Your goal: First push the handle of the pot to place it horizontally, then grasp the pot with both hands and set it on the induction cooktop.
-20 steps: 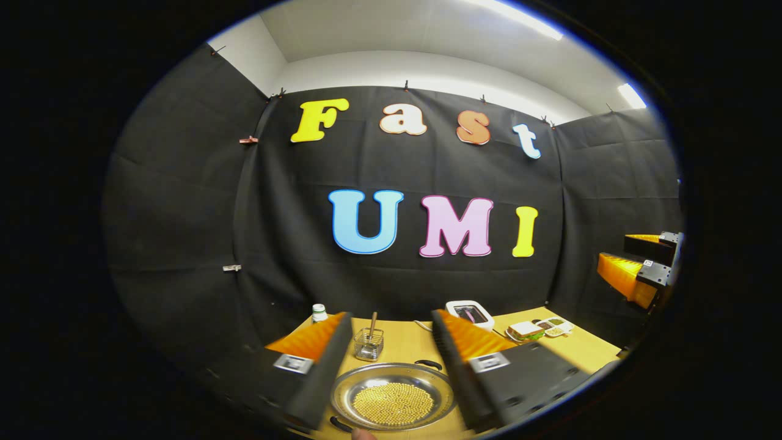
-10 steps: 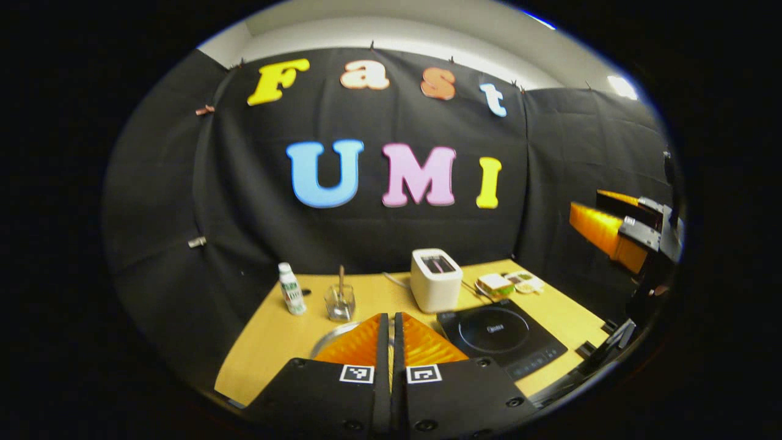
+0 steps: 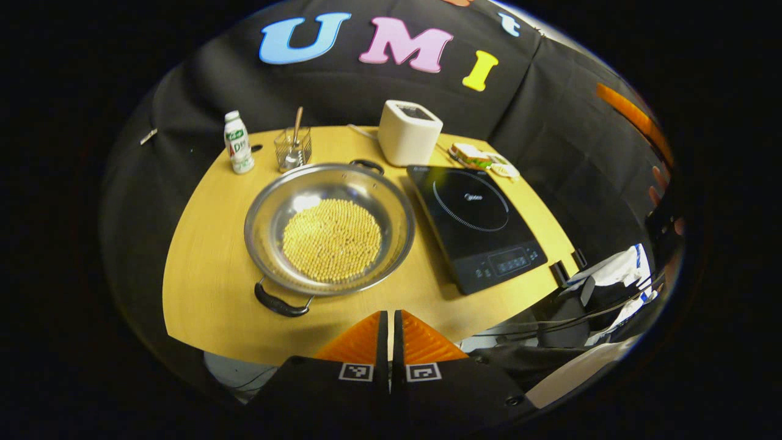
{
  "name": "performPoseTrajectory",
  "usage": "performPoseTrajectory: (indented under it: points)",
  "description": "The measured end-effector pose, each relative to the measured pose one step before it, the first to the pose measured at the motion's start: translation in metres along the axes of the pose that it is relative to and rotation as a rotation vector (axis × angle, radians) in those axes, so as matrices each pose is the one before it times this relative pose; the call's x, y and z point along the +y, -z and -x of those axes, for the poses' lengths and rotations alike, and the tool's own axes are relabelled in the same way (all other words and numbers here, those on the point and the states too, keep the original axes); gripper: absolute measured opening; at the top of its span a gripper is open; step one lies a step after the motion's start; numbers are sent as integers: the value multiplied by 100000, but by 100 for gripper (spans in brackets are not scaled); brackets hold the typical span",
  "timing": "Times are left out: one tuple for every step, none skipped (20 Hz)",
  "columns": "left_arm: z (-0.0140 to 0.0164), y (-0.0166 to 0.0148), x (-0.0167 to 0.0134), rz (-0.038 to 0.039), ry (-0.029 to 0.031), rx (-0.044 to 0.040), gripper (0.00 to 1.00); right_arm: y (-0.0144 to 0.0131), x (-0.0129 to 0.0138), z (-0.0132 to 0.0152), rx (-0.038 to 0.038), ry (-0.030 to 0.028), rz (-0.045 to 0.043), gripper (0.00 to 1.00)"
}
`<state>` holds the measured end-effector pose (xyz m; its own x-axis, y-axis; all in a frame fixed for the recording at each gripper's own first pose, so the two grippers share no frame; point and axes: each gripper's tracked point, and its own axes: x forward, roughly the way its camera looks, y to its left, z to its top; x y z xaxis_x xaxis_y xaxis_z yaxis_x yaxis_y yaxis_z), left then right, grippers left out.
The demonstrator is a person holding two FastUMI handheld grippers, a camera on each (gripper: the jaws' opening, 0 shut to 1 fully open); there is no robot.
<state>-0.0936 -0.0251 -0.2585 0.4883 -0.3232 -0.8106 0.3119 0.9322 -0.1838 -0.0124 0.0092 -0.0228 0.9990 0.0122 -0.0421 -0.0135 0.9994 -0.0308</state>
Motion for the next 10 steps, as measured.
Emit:
performPoseTrajectory:
  points:
    - [-367,332,646,1393,-705,2343,5,59,44,-121,309,35,135,98]
    - [-282,149,650,1165,-751,1299,5,185,19,64,434,-140,102,98]
    - [-362,207,521,863,-584,1311,5,204,78,171,482,-35,100,98]
    - [-390,-65,571,376,161,706,5,114,17,49,492,1,96,98]
    - [-523,238,284,143,1752,1842,5,68,5,-26,329,56,26,98]
    - [-547,187,424,432,1242,2903,5,-126,9,38,-123,162,29,98]
    - [-447,258,630,36,509,3473,5,-136,-32,36,-415,108,0,98]
    - [-467,79,664,-712,107,3271,5,-91,-6,-17,-181,104,47,98]
    - [-508,-95,836,-1105,-1051,2164,5,112,-32,9,59,-34,87,97]
    - [-363,-219,691,-1036,-1062,1835,5,96,25,97,299,94,128,97]
